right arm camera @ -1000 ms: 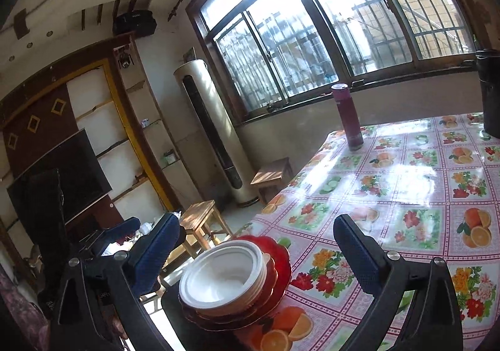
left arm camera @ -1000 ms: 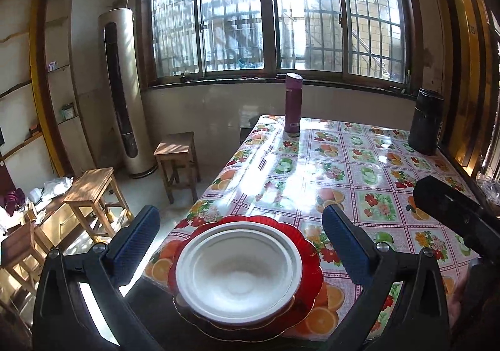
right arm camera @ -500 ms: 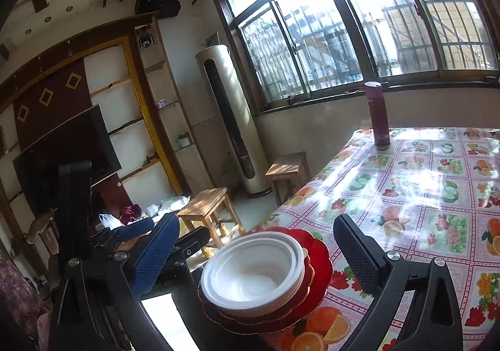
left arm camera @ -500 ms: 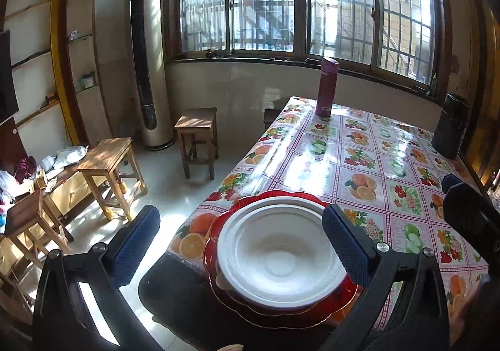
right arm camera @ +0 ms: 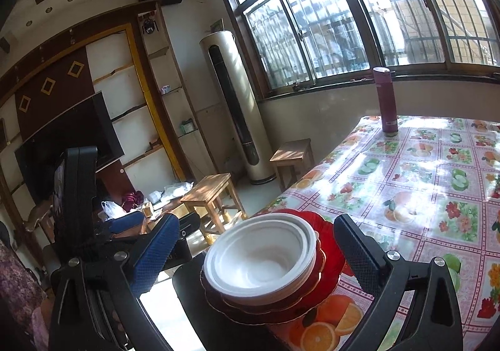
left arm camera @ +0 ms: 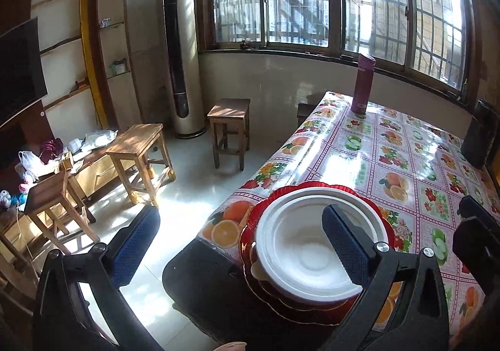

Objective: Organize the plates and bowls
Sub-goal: 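Withdraw the open left gripper from the stacked bowls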

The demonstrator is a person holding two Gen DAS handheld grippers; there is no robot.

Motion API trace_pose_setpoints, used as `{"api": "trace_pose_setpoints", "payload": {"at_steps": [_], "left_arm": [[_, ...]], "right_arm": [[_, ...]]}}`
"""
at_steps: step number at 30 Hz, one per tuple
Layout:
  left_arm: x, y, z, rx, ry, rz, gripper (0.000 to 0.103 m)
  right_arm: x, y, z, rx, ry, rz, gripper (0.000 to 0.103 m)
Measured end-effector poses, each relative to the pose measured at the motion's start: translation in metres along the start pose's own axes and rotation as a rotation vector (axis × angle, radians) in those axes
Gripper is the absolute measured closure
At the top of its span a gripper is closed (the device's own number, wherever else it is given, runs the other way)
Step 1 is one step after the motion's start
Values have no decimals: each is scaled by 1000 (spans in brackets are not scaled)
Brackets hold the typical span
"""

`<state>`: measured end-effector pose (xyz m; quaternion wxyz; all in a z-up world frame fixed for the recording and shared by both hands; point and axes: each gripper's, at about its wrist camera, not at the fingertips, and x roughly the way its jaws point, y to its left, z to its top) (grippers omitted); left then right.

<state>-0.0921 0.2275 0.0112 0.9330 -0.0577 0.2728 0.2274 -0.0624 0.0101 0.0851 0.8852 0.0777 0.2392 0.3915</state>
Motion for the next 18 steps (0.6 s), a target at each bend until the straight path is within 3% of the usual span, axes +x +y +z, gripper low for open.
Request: {"api": "trace_pose_setpoints", "payload": {"at_steps": [9, 15, 18], "left_arm": [[-5, 2, -4, -2, -12, 18, 0], [-13, -1, -4, 25, -53, 17, 0], [-15, -1, -5, 31, -63, 15, 0]], "right_arm": [[5, -5, -8, 3, 31, -8, 0], [22, -2, -18, -37, 125, -33, 0], [17, -8, -20, -11, 86, -33, 0]]}}
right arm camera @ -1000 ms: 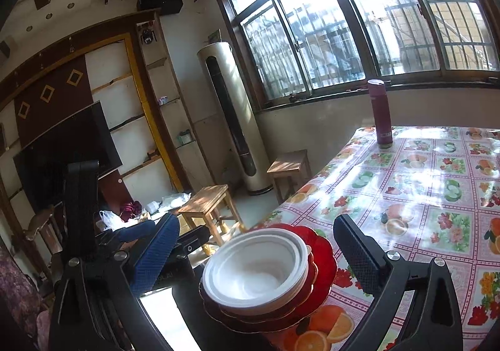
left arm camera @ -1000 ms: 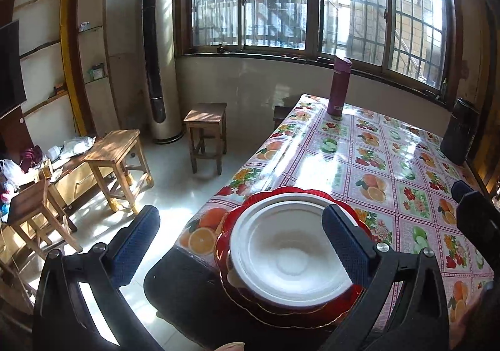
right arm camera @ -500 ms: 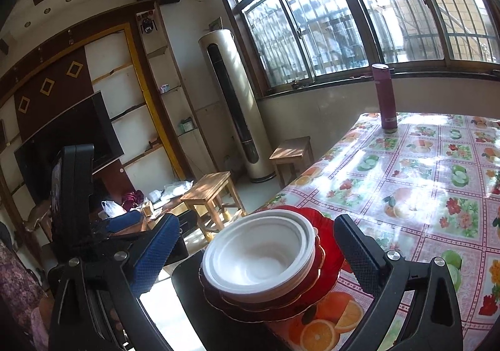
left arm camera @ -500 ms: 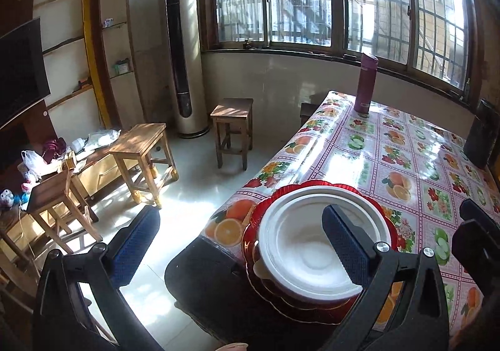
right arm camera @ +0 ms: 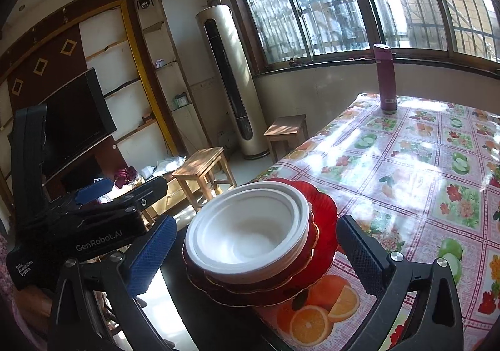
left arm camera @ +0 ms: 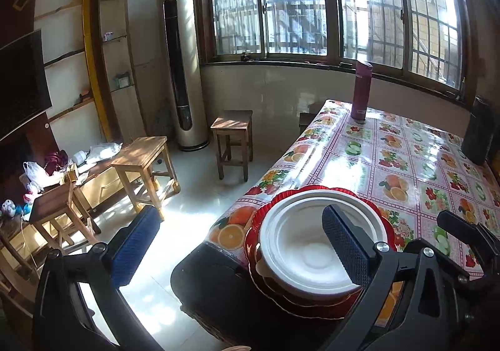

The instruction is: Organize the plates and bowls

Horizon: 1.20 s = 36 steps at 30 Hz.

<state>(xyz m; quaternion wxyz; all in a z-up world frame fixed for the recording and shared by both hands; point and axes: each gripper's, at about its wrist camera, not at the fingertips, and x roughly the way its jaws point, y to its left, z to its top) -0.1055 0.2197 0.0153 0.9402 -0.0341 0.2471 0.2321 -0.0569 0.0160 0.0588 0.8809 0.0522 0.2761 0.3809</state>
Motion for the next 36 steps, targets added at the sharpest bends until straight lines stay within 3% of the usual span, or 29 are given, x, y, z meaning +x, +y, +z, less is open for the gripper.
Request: {"api": "trace_pose_setpoints", "payload": {"at_steps": [20, 36], "left_arm": [[2, -3, -17, 54, 6, 108, 0], [6, -4, -18, 56, 34, 107, 0]], "right_arm": [[-13, -16, 0, 24, -12, 0, 0], [-14, -12, -4, 18, -7, 20, 0]]}}
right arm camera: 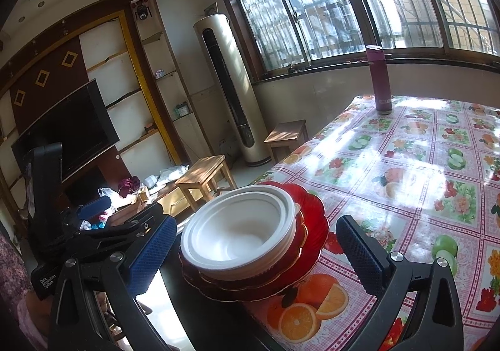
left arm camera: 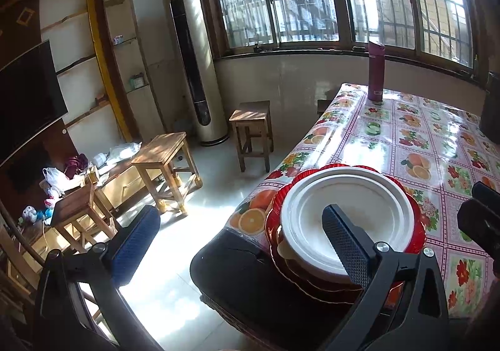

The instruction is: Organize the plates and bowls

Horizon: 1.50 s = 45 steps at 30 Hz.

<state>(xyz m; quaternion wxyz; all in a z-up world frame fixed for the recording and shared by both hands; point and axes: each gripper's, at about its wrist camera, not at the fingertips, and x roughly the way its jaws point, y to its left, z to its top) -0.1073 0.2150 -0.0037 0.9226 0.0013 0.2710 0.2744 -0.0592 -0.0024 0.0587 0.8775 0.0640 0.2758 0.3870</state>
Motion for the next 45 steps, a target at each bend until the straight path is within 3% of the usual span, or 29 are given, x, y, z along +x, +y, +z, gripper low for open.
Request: {"api": "trace_pose_setpoints", "payload": {"at_steps": [45], "left_arm": [[1, 1, -1, 2, 20, -45, 0]], "right_arm": [[-1, 6, -1, -17, -15, 8, 0]]}}
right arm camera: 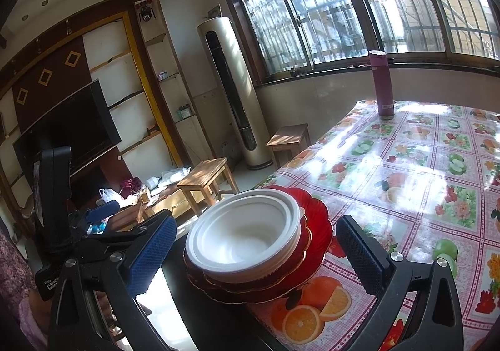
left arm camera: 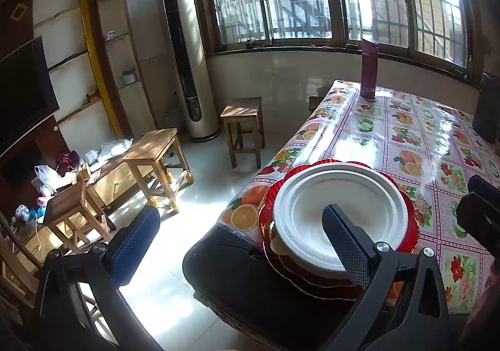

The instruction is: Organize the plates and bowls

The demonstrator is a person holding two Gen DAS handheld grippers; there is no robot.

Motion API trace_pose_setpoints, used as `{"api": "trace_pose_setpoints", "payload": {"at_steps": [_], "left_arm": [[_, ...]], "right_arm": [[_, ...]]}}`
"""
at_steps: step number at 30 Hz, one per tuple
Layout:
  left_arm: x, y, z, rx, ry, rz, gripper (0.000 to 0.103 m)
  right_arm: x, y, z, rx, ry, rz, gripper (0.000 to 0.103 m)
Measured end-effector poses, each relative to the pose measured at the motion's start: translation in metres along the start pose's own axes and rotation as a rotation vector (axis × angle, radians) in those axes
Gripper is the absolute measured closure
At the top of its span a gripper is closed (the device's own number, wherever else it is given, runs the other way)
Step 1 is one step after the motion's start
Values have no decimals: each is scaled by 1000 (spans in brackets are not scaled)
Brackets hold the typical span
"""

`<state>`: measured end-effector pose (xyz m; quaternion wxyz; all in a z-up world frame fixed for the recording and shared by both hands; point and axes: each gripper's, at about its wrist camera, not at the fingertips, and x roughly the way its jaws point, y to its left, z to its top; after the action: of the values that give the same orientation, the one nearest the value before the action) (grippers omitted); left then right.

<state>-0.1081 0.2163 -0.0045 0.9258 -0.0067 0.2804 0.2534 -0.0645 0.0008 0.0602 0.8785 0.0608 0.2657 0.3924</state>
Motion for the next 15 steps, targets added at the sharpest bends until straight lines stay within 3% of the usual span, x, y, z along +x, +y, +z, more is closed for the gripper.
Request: {"api": "trace_pose_setpoints", "payload": {"at_steps": [15], "left_arm": [[2, 3, -3, -2, 7, -19, 0]], "right_arm": [[3, 1, 1, -2, 9, 0, 0]]}}
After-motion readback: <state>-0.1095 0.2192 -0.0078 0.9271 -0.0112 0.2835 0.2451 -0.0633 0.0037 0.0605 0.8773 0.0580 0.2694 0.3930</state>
